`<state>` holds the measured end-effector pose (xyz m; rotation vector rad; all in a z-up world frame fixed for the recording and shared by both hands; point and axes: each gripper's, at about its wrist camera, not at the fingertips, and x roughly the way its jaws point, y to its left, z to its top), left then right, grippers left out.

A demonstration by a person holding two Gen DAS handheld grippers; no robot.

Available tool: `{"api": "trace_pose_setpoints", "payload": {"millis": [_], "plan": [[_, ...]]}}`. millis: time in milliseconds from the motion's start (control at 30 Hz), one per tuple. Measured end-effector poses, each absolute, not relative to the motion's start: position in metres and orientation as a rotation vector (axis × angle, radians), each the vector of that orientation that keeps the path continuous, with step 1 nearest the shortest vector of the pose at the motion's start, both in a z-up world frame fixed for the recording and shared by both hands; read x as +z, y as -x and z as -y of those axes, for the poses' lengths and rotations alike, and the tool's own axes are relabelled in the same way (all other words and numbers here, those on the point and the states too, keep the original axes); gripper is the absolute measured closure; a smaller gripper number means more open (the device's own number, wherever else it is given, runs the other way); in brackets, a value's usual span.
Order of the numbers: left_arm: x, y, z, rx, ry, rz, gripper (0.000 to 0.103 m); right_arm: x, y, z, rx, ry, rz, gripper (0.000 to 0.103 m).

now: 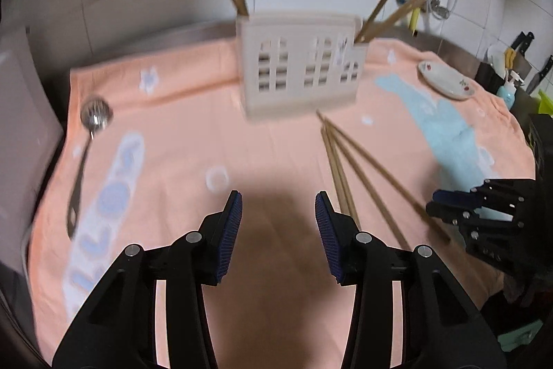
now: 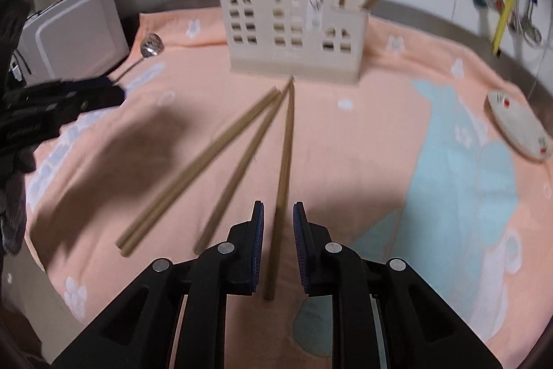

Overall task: Organize utensils
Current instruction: 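Lower the left tool onto a wooden chopstick and close while the right tool grasps another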

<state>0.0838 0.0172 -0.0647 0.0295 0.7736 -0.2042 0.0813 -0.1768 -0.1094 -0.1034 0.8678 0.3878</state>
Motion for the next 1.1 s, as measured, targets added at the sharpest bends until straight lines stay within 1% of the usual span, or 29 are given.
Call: {"api": "trace_pose_setpoints", "payload": {"millis": [233,500,767,1033,1067,1100], "plan": [[-0.087,-0.074,-0.013,-0.211,-0.002,-0.832,0.059,-0.120,-0.087,0.179,0.381,0.082,-0.899,0.086],[-0.104,-0.070,0.013,-0.263,-0.024,-0.889,0.059,-0.121,-0.089,0.180,0.362,0.090,-0.895,0.092],[-0.116,-0.074,0.028,-0.265,-0.048,-0.935,0.059,-0.121,-0.089,0.183,0.365,0.076,-0.897,0.092],[-0.116,-0.075,0.033,-0.241,-0.071,-0.943,0.059,-0.121,-0.089,0.183,0.364,0.072,-0.898,0.092],[-0.116,-0.075,0.035,-0.233,-0.078,-0.945,0.059,-0.121,-0.089,0.182,0.363,0.075,-0.896,0.092],[-0.115,-0.076,0.036,-0.228,-0.081,-0.946,0.062,-0.121,-0.088,0.182,0.362,0.079,-0.895,0.092]]}}
